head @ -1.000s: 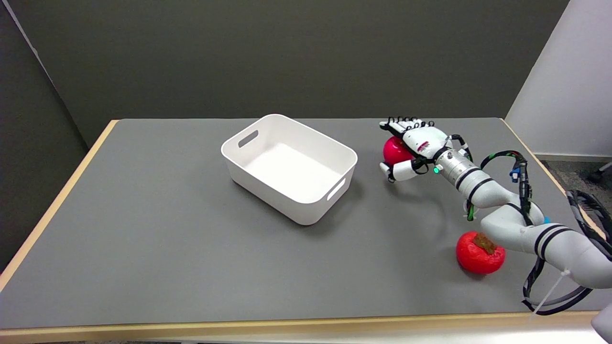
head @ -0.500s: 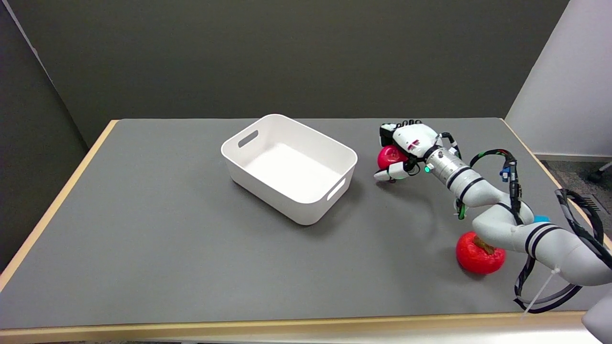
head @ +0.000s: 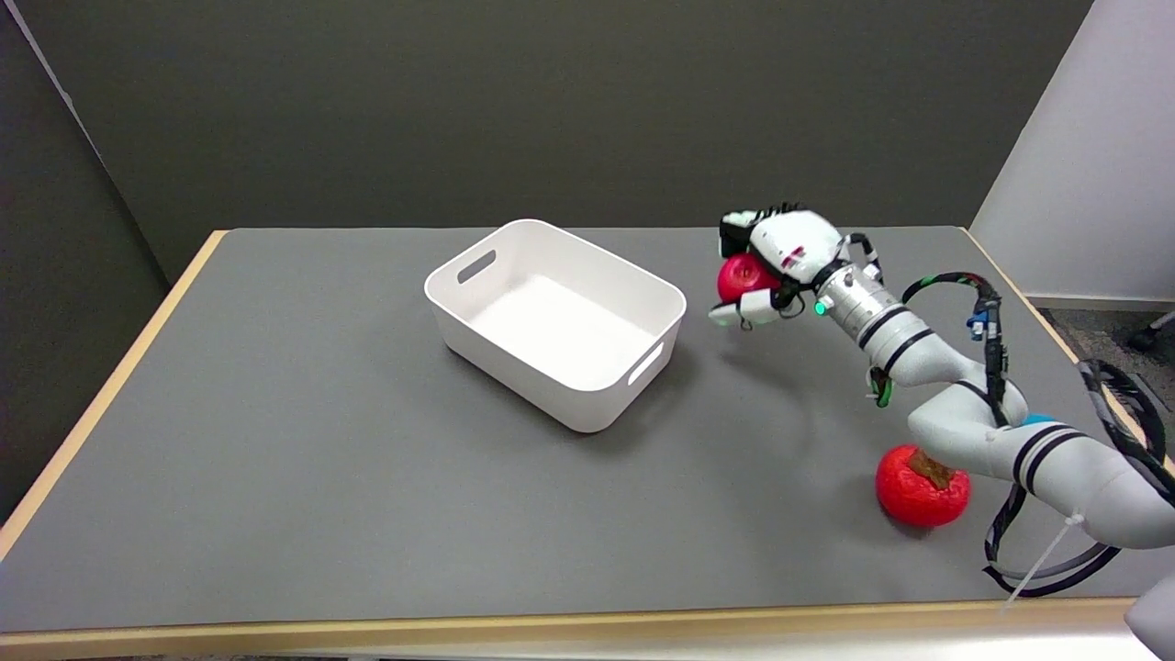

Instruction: Pick up the red apple.

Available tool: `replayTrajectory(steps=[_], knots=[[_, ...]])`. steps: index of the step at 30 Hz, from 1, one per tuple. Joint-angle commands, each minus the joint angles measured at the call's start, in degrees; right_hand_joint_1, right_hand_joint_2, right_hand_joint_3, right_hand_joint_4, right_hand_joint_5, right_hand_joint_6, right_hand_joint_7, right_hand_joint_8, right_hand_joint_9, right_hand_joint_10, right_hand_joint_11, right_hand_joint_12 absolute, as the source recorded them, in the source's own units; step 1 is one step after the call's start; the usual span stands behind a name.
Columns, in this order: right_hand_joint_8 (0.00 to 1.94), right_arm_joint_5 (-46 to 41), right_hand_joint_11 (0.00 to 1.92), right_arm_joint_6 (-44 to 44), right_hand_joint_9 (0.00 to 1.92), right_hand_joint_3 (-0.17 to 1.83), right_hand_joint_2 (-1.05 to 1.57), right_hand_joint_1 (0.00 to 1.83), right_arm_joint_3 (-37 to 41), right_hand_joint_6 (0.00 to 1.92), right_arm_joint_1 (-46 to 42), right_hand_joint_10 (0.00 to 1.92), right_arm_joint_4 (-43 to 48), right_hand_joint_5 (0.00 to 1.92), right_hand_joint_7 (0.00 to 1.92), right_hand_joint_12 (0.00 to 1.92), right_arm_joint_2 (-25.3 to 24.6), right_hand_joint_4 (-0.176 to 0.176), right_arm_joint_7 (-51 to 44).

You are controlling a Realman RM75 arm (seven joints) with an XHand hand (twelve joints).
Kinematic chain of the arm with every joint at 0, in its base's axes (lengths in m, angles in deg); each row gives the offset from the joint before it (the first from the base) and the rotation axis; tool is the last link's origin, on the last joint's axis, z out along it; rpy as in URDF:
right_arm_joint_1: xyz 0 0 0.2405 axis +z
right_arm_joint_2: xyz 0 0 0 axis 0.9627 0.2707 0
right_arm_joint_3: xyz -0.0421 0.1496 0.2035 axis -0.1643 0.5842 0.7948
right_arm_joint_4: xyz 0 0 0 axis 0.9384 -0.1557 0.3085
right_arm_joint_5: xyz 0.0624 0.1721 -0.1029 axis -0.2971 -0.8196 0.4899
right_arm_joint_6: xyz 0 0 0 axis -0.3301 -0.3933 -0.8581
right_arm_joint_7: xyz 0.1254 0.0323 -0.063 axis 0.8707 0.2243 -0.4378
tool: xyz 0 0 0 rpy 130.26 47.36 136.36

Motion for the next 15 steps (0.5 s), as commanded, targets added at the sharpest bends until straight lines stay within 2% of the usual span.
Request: replayTrajectory(steps=[1, 6, 9, 11, 15], knots=[[1.34, 0.37, 0.92, -9.89, 0.80, 0.34, 1.08, 1.32, 16.42, 1.52, -7.86, 1.56, 22.20, 0.62, 0.74, 1.92, 5.70, -0.081, -0.06], [1.33, 2.90, 0.93, -11.74, 0.81, 0.35, 1.07, 1.32, 13.39, 1.52, -7.12, 1.56, 26.39, 0.63, 0.75, 1.92, 6.38, -0.083, 0.49], [1.32, 2.98, 0.93, -10.94, 0.81, 0.35, 1.07, 1.32, 8.46, 1.51, -4.81, 1.55, 28.14, 0.63, 0.76, 1.92, 5.90, -0.083, 1.68], [1.31, 2.91, 0.93, -9.77, 0.81, 0.36, 1.06, 1.33, 3.96, 1.51, -2.84, 1.54, 28.54, 0.63, 0.76, 1.92, 4.83, -0.085, 1.66], [1.30, 3.07, 0.93, -6.75, 0.82, 0.37, 1.05, 1.33, -4.52, 1.51, 1.59, 1.53, 27.66, 0.64, 0.78, 1.92, -0.63, -0.090, 1.12]])
